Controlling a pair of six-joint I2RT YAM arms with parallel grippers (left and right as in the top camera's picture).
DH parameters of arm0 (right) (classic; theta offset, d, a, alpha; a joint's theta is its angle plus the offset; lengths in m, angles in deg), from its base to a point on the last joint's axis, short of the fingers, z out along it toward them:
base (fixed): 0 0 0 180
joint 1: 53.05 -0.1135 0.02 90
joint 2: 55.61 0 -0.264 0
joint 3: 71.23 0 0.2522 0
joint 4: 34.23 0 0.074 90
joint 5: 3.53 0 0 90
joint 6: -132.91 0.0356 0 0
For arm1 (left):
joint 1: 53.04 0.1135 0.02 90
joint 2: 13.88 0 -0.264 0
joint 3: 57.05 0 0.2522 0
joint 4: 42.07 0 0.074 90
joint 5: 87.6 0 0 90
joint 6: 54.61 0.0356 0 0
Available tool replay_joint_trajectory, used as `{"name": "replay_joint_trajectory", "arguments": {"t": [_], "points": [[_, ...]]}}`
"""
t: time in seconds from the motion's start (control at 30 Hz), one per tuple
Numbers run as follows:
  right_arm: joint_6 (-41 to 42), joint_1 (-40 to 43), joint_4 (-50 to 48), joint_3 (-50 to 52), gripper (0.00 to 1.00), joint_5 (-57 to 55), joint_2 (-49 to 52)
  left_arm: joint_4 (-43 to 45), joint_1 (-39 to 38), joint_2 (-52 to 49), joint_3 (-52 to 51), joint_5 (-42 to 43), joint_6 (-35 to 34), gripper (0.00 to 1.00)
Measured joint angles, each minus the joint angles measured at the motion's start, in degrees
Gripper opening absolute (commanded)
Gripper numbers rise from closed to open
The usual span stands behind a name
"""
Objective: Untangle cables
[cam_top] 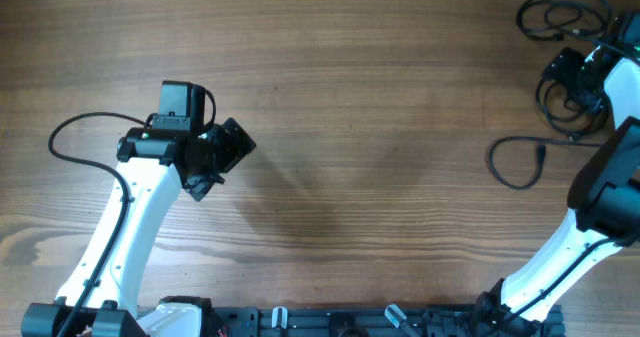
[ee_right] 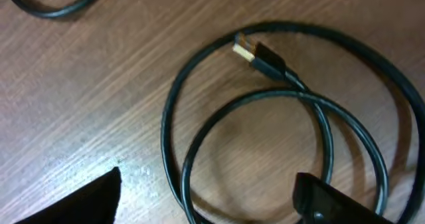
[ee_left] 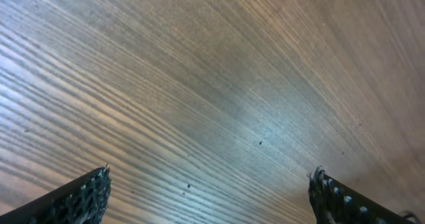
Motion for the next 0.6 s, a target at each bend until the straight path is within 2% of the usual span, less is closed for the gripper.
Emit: {"name": "replay_joint_trajectory", "arguments": {"t": [0.2, 0.33, 0.43, 0.6], "points": [[0.0, -0.3, -2.2, 0.5, 0.84, 1.1, 2.7, 0.9, 0.0, 0.0, 0.0, 0.0, 0.0, 0.98], [-0.8, -0.6, -3.9, 0.6, 0.78, 4.4, 4.8, 1.0, 0.0, 0.0, 0.0, 0.0, 0.0, 0.98], [-1.0, -1.2, -4.9, 0.6, 0.69, 5.2, 5.0, 1.1, 0.0, -0.1, 0.0, 0.0, 0.0, 0.98], [-1.0, -4.1, -9.2, 0.6, 0.68, 6.1, 5.9, 1.1, 0.0, -0.1, 0.0, 0.0, 0.0, 0.98]]}}
